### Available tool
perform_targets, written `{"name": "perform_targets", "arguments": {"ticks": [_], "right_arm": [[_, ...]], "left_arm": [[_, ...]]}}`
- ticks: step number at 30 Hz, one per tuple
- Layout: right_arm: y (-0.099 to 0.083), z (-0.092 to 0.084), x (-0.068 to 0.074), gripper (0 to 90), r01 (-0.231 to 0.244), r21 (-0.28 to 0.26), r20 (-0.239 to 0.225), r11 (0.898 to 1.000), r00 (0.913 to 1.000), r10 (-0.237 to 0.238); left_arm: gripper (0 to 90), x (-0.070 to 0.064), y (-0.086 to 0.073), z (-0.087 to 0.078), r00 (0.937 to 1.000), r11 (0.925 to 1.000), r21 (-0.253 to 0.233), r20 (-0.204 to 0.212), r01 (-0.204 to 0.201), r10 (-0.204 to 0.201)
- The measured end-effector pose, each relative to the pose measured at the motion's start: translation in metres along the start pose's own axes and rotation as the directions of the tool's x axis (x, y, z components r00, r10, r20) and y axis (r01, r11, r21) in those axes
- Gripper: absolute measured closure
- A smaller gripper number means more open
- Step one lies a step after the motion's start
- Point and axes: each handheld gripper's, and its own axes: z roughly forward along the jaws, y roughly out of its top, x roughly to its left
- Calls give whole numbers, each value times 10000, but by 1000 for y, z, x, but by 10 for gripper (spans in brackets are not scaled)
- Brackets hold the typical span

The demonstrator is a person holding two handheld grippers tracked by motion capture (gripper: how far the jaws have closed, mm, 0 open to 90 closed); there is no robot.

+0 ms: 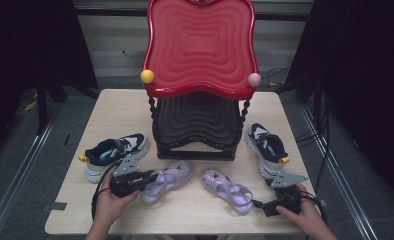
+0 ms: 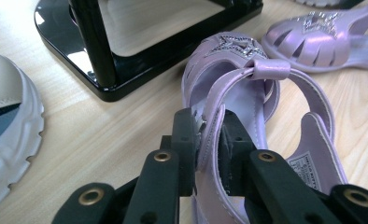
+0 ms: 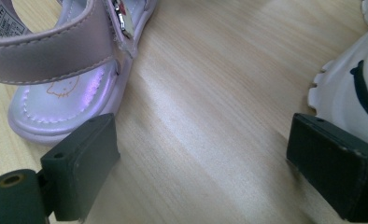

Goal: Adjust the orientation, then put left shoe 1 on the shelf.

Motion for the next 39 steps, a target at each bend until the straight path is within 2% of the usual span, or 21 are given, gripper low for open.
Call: {"name": "perform_targets", "arguments": {"ticks": [7, 16, 21, 22, 28, 33, 34, 37, 39], "right_arm": [[0, 0, 0, 82, 10, -5, 1, 10000, 10000, -10], [1, 1, -1, 81, 16, 15, -37, 10000, 10000, -16], [2, 1, -1, 81, 28, 17, -20, 10000, 10000, -28], [2, 1, -1, 81, 28, 18, -16, 10000, 10000, -28], [2, 1, -1, 81, 27, 18, -17, 10000, 10000, -27], [2, 2, -1, 80, 28, 18, -7, 10000, 10000, -28], [2, 2, -1, 80, 6, 4, -4, 10000, 10000, -6], [2, 2, -1, 80, 27, 18, -7, 10000, 10000, -27], [2, 2, -1, 80, -1, 6, -4, 10000, 10000, 1]], "left_arm": [[790, -4, 4, -7, 9999, 9996, -252, 32, 116, -115], [790, -9, 15, -16, 9991, 9954, -863, 58, 425, -422], [789, -10, 17, -20, 9986, 9945, -902, -42, 526, -532], [789, -11, 18, -22, 9978, 9931, -975, -3, 653, -656], [790, -14, 24, -27, 9979, 9918, -1105, -67, 636, -647], [790, -16, 33, -32, 9960, 9871, -1394, -317, 787, -839], [790, -18, 37, -33, 9942, 9844, -1494, -404, 930, -1000], [790, -18, 41, -33, 9928, 9828, -1536, -454, 1029, -1110], [790, -19, 45, -32, 9917, 9831, -1533, -642, 1003, -1112]]}}
